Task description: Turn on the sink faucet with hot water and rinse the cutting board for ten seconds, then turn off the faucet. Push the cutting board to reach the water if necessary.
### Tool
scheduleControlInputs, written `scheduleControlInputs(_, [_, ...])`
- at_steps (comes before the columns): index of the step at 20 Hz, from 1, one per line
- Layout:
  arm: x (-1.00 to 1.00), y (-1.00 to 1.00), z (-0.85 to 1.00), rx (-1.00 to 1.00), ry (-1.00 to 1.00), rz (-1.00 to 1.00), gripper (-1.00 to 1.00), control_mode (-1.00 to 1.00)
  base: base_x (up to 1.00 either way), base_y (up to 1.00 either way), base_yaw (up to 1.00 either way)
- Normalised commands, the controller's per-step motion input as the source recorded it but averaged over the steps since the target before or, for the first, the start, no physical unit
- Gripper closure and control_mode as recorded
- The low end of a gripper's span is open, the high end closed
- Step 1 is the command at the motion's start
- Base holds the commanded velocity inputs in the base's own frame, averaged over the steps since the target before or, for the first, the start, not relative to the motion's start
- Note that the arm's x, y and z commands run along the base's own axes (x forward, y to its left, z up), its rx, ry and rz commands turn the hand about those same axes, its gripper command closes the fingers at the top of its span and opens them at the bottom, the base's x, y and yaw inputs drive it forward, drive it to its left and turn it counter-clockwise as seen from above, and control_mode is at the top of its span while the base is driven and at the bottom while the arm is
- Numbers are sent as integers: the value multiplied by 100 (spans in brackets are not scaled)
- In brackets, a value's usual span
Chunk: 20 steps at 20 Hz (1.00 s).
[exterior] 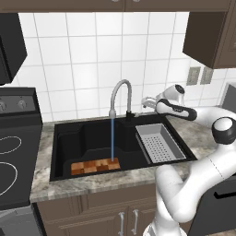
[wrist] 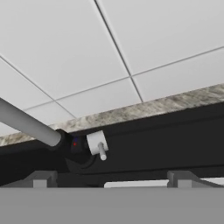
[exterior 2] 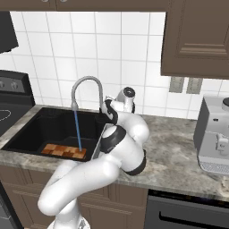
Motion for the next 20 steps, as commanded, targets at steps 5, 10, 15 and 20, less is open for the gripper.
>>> scheduleControlInputs(5, [0, 0, 0, 0, 0, 0, -100, -100, 0, 0, 0])
scheduleControlInputs(10, [0, 0, 0, 0, 0, 0, -100, -100, 0, 0, 0])
scheduleControlInputs(15, [0, 0, 0, 0, 0, 0, -100, -100, 0, 0, 0])
scheduleControlInputs(20, [0, 0, 0, 0, 0, 0, -100, -100, 0, 0, 0])
